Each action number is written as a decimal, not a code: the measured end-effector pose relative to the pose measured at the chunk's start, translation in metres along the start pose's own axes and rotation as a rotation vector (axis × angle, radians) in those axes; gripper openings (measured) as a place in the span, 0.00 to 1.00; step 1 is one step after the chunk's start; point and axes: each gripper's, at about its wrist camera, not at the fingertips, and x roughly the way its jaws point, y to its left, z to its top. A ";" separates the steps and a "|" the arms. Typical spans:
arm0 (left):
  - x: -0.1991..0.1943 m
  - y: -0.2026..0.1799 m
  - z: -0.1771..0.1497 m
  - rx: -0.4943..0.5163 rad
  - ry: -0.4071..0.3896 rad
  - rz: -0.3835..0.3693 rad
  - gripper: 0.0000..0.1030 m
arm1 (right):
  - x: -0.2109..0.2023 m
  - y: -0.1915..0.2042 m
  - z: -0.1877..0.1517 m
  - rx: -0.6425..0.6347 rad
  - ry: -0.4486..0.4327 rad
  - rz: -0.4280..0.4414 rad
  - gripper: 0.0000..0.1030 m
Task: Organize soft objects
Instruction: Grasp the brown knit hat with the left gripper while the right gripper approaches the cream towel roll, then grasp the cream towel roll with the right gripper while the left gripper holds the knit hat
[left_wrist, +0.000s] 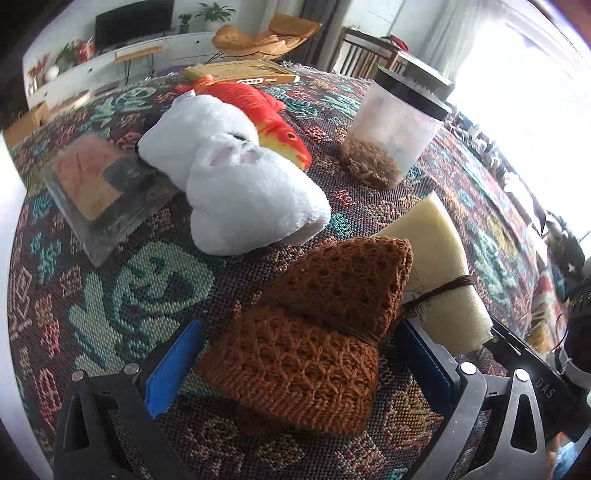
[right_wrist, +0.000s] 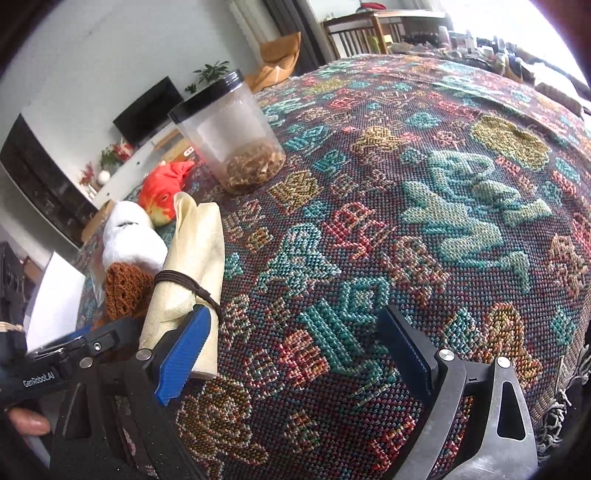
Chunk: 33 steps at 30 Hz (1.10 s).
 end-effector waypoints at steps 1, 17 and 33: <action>-0.001 -0.001 -0.002 -0.003 -0.006 -0.002 0.98 | -0.001 -0.003 0.001 0.017 0.000 0.011 0.91; -0.002 -0.063 -0.019 0.297 -0.083 0.289 0.72 | -0.012 -0.018 0.012 0.109 -0.049 0.084 0.91; -0.023 -0.044 -0.029 0.178 -0.113 0.281 0.70 | -0.019 -0.017 0.001 0.099 -0.069 0.072 0.91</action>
